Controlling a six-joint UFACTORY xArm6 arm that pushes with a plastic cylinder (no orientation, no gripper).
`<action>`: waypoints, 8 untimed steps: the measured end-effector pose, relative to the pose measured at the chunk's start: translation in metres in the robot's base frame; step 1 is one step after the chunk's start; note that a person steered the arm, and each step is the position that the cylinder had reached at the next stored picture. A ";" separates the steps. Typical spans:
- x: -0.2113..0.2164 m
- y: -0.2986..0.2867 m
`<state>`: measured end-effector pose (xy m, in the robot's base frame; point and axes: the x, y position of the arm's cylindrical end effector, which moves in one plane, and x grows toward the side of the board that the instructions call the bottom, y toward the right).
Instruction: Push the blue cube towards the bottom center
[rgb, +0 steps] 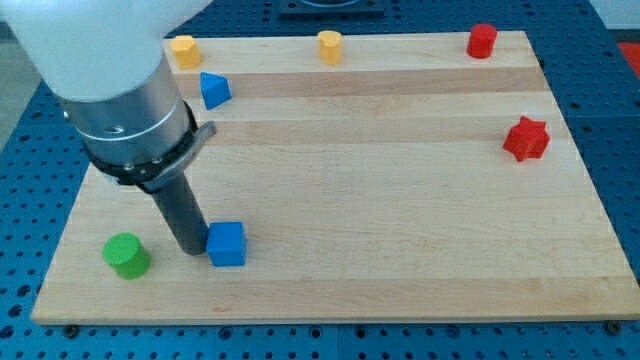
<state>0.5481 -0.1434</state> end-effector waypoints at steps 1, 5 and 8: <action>-0.004 0.025; 0.042 0.070; 0.025 0.094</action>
<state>0.5729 -0.0499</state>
